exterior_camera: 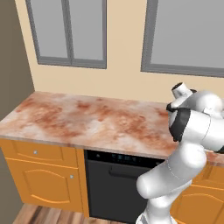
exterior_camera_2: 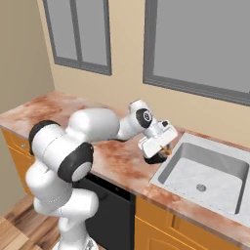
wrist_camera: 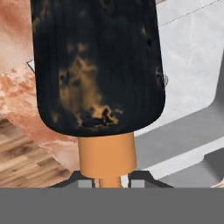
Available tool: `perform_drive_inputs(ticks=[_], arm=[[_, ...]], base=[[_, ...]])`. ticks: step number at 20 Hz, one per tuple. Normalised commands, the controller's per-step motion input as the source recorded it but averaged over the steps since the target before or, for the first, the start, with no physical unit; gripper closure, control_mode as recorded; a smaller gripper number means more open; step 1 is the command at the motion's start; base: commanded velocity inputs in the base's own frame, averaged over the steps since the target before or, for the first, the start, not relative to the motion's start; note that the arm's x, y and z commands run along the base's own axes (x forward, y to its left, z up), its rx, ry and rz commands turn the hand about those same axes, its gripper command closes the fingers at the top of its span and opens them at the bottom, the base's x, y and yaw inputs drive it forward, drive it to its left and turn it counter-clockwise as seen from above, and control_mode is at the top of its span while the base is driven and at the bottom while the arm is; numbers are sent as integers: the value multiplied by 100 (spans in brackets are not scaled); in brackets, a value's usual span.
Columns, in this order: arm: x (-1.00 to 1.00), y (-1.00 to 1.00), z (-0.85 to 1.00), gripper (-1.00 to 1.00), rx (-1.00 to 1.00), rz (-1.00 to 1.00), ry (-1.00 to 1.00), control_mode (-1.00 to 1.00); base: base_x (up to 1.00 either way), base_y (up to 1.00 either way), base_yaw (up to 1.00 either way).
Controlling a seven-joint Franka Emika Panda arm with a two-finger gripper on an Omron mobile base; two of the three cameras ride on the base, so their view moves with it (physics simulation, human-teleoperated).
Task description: Restock the sink supplies by placing the sponge and soap dispenser on the counter and next to the sink. Make sure the soap dispenser is upright.
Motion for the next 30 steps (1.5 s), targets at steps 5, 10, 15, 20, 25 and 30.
perform_drive_inputs(ticks=[5,10,15,20,25,30], arm=[[70,3,-7,100,-24,0,30,-100],[43,1,-27,100,-13,1,10,-100],[47,32,-11,100,-11,0,7,-100],[23,47,-21,100,-11,-1,1,-100],[2,53,-5,100,-13,-3,0,-100],[1,19,-18,100,-12,-1,0,-100]], base=[[0,0,0],[0,0,0],[0,0,0],[0,0,0],[0,0,0],[0,0,0]])
